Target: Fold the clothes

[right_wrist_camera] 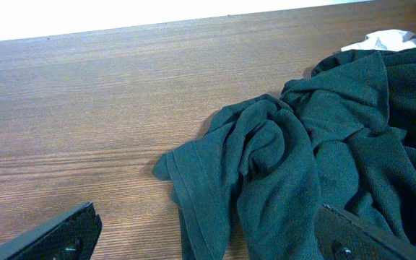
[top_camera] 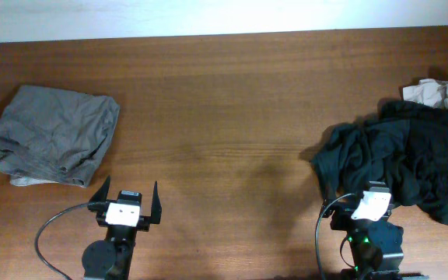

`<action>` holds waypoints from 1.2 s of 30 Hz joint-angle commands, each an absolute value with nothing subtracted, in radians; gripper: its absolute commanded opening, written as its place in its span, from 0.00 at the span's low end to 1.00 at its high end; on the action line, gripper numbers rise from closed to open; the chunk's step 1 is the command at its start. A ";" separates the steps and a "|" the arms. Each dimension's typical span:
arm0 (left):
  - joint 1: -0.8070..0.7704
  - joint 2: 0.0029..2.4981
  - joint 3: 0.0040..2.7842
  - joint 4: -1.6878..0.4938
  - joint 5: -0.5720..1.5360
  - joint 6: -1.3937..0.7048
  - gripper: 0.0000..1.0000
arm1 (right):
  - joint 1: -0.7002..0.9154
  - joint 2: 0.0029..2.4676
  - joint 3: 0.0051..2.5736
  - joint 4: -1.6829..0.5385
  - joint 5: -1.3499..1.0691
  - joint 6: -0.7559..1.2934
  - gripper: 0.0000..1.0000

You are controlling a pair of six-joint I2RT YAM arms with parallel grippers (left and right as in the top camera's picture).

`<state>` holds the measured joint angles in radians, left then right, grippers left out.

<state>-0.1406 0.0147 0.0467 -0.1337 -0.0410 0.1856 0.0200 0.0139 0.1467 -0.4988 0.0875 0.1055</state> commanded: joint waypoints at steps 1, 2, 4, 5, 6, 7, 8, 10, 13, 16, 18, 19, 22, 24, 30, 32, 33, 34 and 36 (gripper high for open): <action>-0.139 0.008 0.035 -0.134 -0.033 0.173 1.00 | 0.013 0.006 0.139 -0.496 0.087 0.112 0.99; -0.139 0.008 0.035 -0.134 -0.033 0.173 1.00 | 0.013 0.006 0.139 -0.493 0.091 0.112 0.99; -0.139 0.008 0.035 -0.134 -0.033 0.173 1.00 | 0.013 0.006 0.139 -0.492 0.085 0.112 0.99; -0.139 0.008 0.035 -0.134 -0.033 0.173 1.00 | 0.013 0.006 0.138 -0.493 0.085 0.112 0.99; -0.139 0.008 0.035 -0.134 -0.033 0.173 1.00 | 0.013 0.006 0.138 -0.493 0.080 0.112 0.99; -0.139 0.008 0.035 -0.134 -0.033 0.173 1.00 | 0.013 0.006 0.138 -0.493 0.077 0.112 0.99; -0.139 0.008 0.035 -0.134 -0.033 0.173 1.00 | 0.013 0.006 0.138 -0.493 0.077 0.112 0.99; -0.139 0.008 0.035 -0.134 -0.033 0.173 1.00 | 0.013 0.006 0.138 -0.493 0.077 0.112 0.99; -0.139 0.008 0.035 -0.134 -0.033 0.173 1.00 | 0.013 0.006 0.138 -0.493 0.049 0.112 0.99; -0.139 0.008 0.035 -0.134 -0.033 0.173 1.00 | 0.013 0.006 0.139 -0.476 -0.027 0.112 0.99; -0.139 0.008 0.035 -0.134 -0.033 0.173 1.00 | 0.013 0.006 0.147 -0.450 -0.106 0.112 0.99; -0.139 0.008 0.035 -0.134 -0.033 0.173 1.00 | 0.013 0.006 0.156 -0.444 -0.130 0.113 0.99; -0.139 0.008 0.035 -0.125 -0.061 0.181 1.00 | 0.013 0.006 0.197 -0.430 -0.150 0.116 0.99; -0.139 0.008 0.035 -0.101 -0.067 0.181 1.00 | 0.013 0.015 0.244 -0.433 -0.147 0.177 0.99; -0.139 0.008 0.035 -0.065 -0.066 0.180 1.00 | 0.013 0.144 0.389 -0.495 -0.146 0.297 0.99; -0.139 0.008 0.035 -0.054 -0.044 0.180 1.00 | 0.013 0.230 0.452 -0.523 -0.146 0.297 0.99; -0.139 0.008 0.035 -0.051 -0.035 0.179 1.00 | 0.013 0.279 0.491 -0.546 -0.146 0.297 0.99; -0.141 0.008 0.035 -0.043 -0.010 0.180 1.00 | 0.013 0.332 0.535 -0.573 -0.146 0.297 0.99; -0.141 0.008 0.035 -0.021 0.049 0.180 1.00 | 0.013 0.445 0.636 -0.638 -0.146 0.297 0.99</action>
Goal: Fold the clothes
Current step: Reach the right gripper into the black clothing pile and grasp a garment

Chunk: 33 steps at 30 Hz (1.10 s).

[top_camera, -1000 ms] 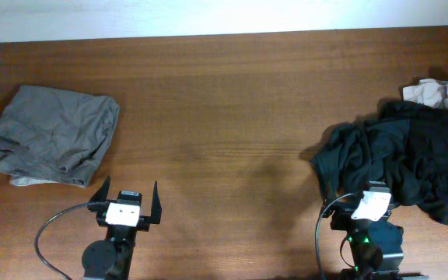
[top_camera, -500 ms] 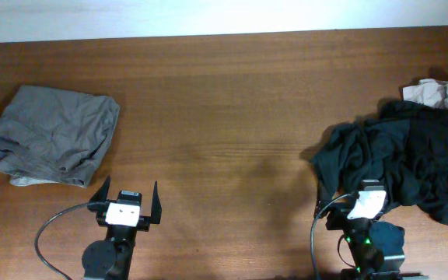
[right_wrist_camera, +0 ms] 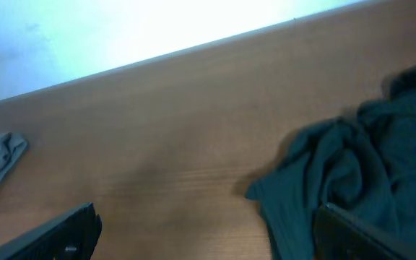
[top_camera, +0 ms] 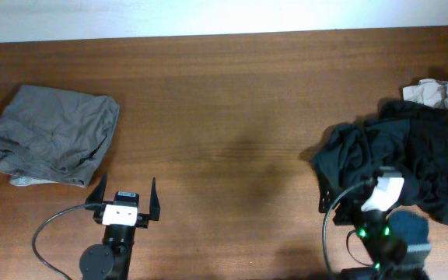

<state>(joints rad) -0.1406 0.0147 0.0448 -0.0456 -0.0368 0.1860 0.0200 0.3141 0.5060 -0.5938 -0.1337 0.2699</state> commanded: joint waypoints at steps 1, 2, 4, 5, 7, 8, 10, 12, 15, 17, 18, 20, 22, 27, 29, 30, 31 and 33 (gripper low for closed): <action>-0.141 0.008 0.035 -0.010 0.074 0.180 1.00 | 0.013 0.503 0.694 -0.677 -0.147 0.297 0.99; -0.141 0.008 0.036 0.000 0.105 0.180 1.00 | 0.013 0.561 0.755 -0.717 -0.148 0.297 0.99; -0.141 0.008 0.040 0.001 0.145 0.179 1.00 | 0.013 0.672 0.881 -0.786 -0.168 0.297 0.99; -0.141 0.008 0.044 -0.001 0.156 0.171 1.00 | 0.013 0.721 0.940 -0.814 -0.200 0.297 0.99; -0.141 0.012 0.060 -0.012 0.178 0.168 1.00 | 0.013 0.807 1.038 -0.862 -0.274 0.289 0.99; -0.141 0.019 0.073 -0.028 0.181 0.167 1.00 | 0.013 0.844 1.078 -0.883 -0.300 0.260 0.99; -0.141 0.044 0.121 -0.078 0.180 0.165 1.00 | 0.012 0.905 1.149 -0.923 -0.301 0.213 0.99; -0.141 0.086 0.184 -0.134 0.179 0.166 1.00 | 0.012 0.962 1.218 -0.982 -0.243 0.218 0.91; -0.141 0.184 0.287 -0.190 0.166 0.166 1.00 | 0.009 1.053 1.322 -1.104 -0.062 0.317 0.89; -0.141 0.263 0.358 -0.215 0.159 0.166 1.00 | -0.010 1.109 1.375 -1.177 0.025 0.402 0.96; -0.141 0.307 0.396 -0.229 0.158 0.166 1.00 | -0.028 1.136 1.393 -1.203 0.046 0.425 0.97; -0.141 0.411 0.484 -0.268 0.158 0.166 1.00 | -0.079 1.182 1.409 -1.224 0.050 0.429 0.98; -0.141 0.512 0.567 -0.312 0.158 0.166 1.00 | -0.147 1.225 1.408 -1.231 0.050 0.429 0.98; -0.141 0.791 0.809 -0.487 0.158 0.166 1.00 | -0.360 1.342 1.408 -1.240 0.051 0.428 0.97; -0.141 0.889 0.899 -0.557 0.158 0.166 1.00 | -0.433 1.390 1.408 -1.242 0.049 0.428 0.97; -0.141 0.941 0.949 -0.591 0.158 0.166 1.00 | -0.472 1.422 1.408 -1.246 0.050 0.428 0.95; -0.141 0.984 0.987 -0.615 0.158 0.167 1.00 | -0.500 1.451 1.407 -1.248 0.050 0.427 0.93; -0.141 1.059 1.053 -0.650 0.157 0.173 1.00 | -0.535 1.501 1.403 -1.254 0.050 0.427 0.93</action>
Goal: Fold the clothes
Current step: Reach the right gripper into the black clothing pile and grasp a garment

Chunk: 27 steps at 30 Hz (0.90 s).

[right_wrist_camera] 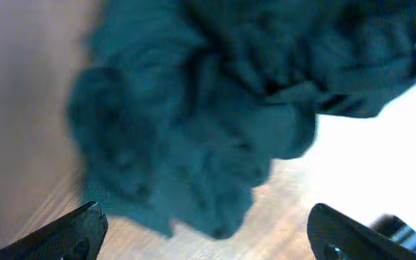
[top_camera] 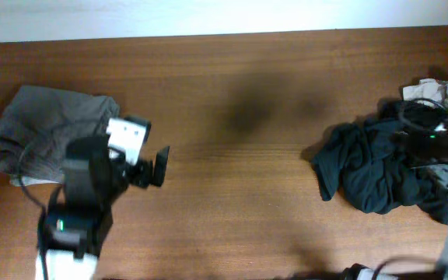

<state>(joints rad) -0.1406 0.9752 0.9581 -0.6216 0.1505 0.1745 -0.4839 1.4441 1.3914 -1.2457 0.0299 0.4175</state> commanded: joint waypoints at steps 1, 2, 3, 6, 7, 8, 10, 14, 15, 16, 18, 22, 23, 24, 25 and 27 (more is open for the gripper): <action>-0.141 1.095 1.084 -0.664 0.157 0.173 1.00 | -0.547 1.527 1.400 -1.257 0.049 0.424 0.93; -0.141 1.121 1.104 -0.672 0.157 0.173 1.00 | -0.555 1.552 1.396 -1.257 0.050 0.424 0.93; -0.141 1.141 1.119 -0.675 0.157 0.173 1.00 | -0.558 1.576 1.391 -1.256 0.049 0.424 0.93; -0.141 1.181 1.132 -0.667 0.156 0.173 1.00 | -0.555 1.642 1.378 -1.246 0.047 0.424 0.93; -0.141 1.187 1.132 -0.667 0.152 0.173 1.00 | -0.555 1.660 1.371 -1.237 0.046 0.424 0.93; -0.141 1.193 1.132 -0.667 0.136 0.173 1.00 | -0.555 1.676 1.362 -1.224 0.046 0.424 0.93; -0.141 1.199 1.132 -0.675 0.103 0.173 1.00 | -0.555 1.699 1.337 -1.195 0.046 0.424 0.93; -0.141 1.198 1.131 -0.699 0.081 0.173 1.00 | -0.557 1.714 1.255 -1.112 0.030 0.425 0.92; -0.141 1.199 1.131 -0.703 0.082 0.173 1.00 | -0.557 1.714 1.237 -1.086 0.008 0.424 0.92; -0.141 1.199 1.131 -0.705 0.082 0.173 1.00 | -0.557 1.714 1.222 -1.066 -0.014 0.424 0.92; -0.141 1.198 1.131 -0.705 0.082 0.173 1.00 | -0.557 1.714 1.195 -1.029 -0.047 0.424 0.91; -0.141 1.199 1.131 -0.705 0.082 0.173 1.00 | -0.557 1.714 1.170 -1.000 -0.053 0.418 0.77; -0.141 1.199 1.131 -0.705 0.082 0.173 1.00 | -0.557 1.714 1.170 -0.999 -0.056 0.417 0.65; -0.141 1.199 1.131 -0.705 0.082 0.173 1.00 | -0.557 1.714 1.170 -0.996 -0.060 0.416 0.51; -0.141 1.199 1.131 -0.705 0.082 0.173 1.00 | -0.557 1.714 1.170 -0.993 -0.064 0.416 0.38; -0.141 1.199 1.131 -0.705 0.082 0.173 1.00 | -0.557 1.711 1.174 -0.982 -0.085 0.416 0.24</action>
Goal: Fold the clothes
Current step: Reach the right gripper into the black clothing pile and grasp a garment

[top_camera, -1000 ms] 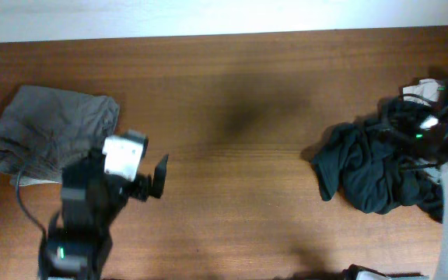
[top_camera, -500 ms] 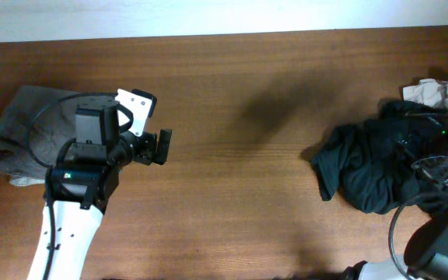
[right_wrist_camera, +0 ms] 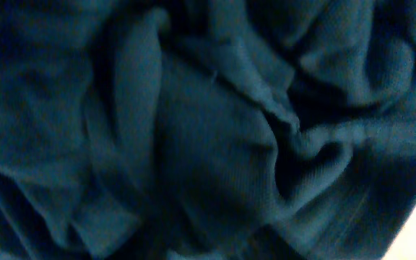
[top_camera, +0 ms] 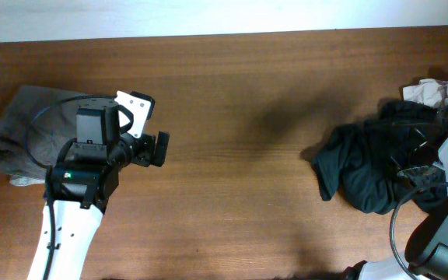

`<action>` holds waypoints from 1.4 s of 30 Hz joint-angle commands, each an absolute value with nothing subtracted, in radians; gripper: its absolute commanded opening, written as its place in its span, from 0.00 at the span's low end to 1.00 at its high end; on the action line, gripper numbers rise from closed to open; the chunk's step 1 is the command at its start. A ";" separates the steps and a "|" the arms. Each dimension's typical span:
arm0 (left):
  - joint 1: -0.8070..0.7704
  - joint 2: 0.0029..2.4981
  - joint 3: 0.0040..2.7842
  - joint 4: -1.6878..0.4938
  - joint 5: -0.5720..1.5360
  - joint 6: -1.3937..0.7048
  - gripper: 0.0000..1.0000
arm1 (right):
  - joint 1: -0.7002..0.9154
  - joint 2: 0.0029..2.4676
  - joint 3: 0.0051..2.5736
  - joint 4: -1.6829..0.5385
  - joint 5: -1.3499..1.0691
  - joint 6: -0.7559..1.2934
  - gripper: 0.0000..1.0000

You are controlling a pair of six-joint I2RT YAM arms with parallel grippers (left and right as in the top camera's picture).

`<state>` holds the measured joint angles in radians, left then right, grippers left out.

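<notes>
A crumpled dark teal garment [top_camera: 368,167] lies in a heap at the table's right side. My right arm reaches down onto the heap's right part. The right wrist view is filled edge to edge with the dark fabric [right_wrist_camera: 215,137], and no fingers show there. A grey folded garment [top_camera: 41,132] lies at the far left. My left gripper [top_camera: 151,150] hangs raised just right of the grey garment, open and holding nothing.
A pale crumpled cloth [top_camera: 440,91] sits at the back right corner behind the dark heap. The brown wooden table [top_camera: 239,101] runs between the two garments. The left arm's cable loops over the grey garment.
The right wrist camera has come close onto the dark garment, which now fills its view. The left arm stays raised beside the grey garment, shifted slightly up and left.
Both arms first rested low at the front edge, grippers open, the right one facing the dark heap. Then the right wrist lifted. Later both arms were raised, left beside the grey garment, right above the heap, and now the right one is down on it.
</notes>
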<state>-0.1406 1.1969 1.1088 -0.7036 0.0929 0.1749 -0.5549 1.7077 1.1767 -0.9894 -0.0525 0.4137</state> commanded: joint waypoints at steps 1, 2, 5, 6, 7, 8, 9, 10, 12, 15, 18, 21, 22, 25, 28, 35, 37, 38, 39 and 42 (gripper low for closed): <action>-0.141 1.199 1.131 -0.705 0.082 0.173 1.00 | -0.557 1.708 1.182 -0.983 -0.103 0.408 0.19; -0.141 1.199 1.131 -0.705 0.082 0.173 1.00 | -0.557 1.703 1.194 -0.986 -0.131 0.389 0.13; -0.141 1.199 1.131 -0.705 0.082 0.173 1.00 | -0.557 1.672 1.251 -1.008 -0.201 0.347 0.08; -0.141 1.199 1.131 -0.705 0.082 0.173 1.00 | -0.557 1.655 1.277 -1.021 -0.215 0.337 0.05; -0.141 1.199 1.131 -0.705 0.082 0.173 1.00 | -0.557 1.636 1.306 -1.037 -0.224 0.326 0.04; -0.141 1.199 1.131 -0.704 0.082 0.173 1.00 | -0.557 1.615 1.338 -1.052 -0.233 0.312 0.04; -0.141 1.199 1.131 -0.704 0.082 0.173 1.00 | -0.557 1.592 1.374 -1.067 -0.239 0.299 0.04; -0.141 1.199 1.131 -0.704 0.082 0.173 1.00 | -0.557 1.562 1.415 -1.079 -0.259 0.274 0.04; -0.141 1.199 1.131 -0.704 0.082 0.173 1.00 | -0.556 1.512 1.489 -1.098 -0.300 0.236 0.04; -0.141 1.199 1.131 -0.700 0.082 0.173 1.00 | -0.556 1.429 1.604 -1.110 -0.376 0.232 0.04; -0.141 1.199 1.131 -0.694 0.082 0.173 1.00 | -0.556 1.364 1.689 -1.090 -0.433 0.224 0.04; -0.141 1.199 1.131 -0.693 0.082 0.173 1.00 | -0.556 1.309 1.765 -1.036 -0.439 0.171 0.04; -0.141 1.199 1.131 -0.693 0.082 0.173 1.00 | -0.556 1.294 1.787 -1.016 -0.440 0.168 0.04; -0.141 1.199 1.131 -0.693 0.082 0.173 1.00 | -0.556 1.262 1.837 -0.939 -0.491 0.169 0.04; -0.141 1.199 1.131 -0.693 0.082 0.173 1.00 | -0.556 1.246 1.859 -0.833 -0.578 0.181 0.04; -0.141 1.199 1.131 -0.693 0.082 0.173 1.00 | -0.514 1.264 1.867 -0.678 -0.760 0.321 0.04; -0.141 1.199 1.131 -0.693 0.082 0.173 1.00 | -0.466 1.275 1.867 -0.584 -0.847 0.336 0.04; -0.141 1.199 1.131 -0.693 0.082 0.173 1.00 | -0.445 1.278 1.867 -0.535 -0.879 0.351 0.04; -0.141 1.199 1.131 -0.693 0.082 0.173 1.00 | -0.416 1.282 1.867 -0.466 -0.904 0.381 0.04; -0.141 1.199 1.131 -0.693 0.082 0.173 1.00 | -0.331 1.292 1.867 -0.255 -0.908 0.523 0.04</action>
<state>-0.1406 1.1969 1.1091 -0.6956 0.0891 0.1749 -0.4007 1.3045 1.8427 -0.3679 -0.8104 0.3801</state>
